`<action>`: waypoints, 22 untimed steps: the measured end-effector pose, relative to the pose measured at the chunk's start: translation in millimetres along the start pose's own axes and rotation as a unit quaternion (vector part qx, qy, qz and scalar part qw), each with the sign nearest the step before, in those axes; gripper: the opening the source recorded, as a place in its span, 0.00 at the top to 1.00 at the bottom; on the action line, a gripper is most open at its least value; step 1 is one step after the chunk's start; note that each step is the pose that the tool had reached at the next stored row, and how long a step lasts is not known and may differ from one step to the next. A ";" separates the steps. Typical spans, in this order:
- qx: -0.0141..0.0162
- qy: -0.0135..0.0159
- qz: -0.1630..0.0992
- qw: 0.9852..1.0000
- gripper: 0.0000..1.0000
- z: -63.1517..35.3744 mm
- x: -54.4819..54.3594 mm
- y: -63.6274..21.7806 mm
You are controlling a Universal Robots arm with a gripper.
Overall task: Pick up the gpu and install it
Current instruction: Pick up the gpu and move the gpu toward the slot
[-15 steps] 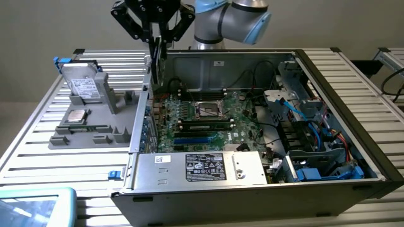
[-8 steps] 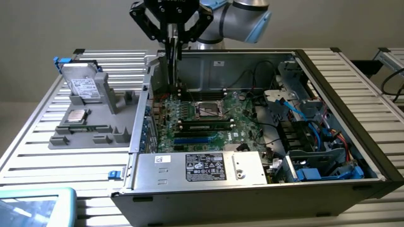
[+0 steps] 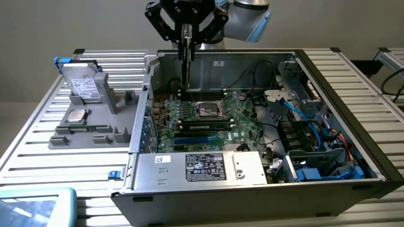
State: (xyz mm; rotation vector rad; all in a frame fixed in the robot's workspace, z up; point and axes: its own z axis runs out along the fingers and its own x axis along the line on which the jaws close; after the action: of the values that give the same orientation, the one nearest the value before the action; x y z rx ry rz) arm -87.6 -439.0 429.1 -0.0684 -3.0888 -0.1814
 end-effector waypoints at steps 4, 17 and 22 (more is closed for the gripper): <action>0.000 0.000 0.000 1.000 0.73 -0.1 -4.1 0.3; 0.000 0.000 -0.003 1.000 0.73 -0.7 -62.1 2.7; 0.002 0.002 -0.036 0.999 0.73 1.0 -64.8 2.6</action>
State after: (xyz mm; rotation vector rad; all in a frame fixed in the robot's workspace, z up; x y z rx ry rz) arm -22.8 -439.0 425.2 0.0448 -3.0891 -0.1788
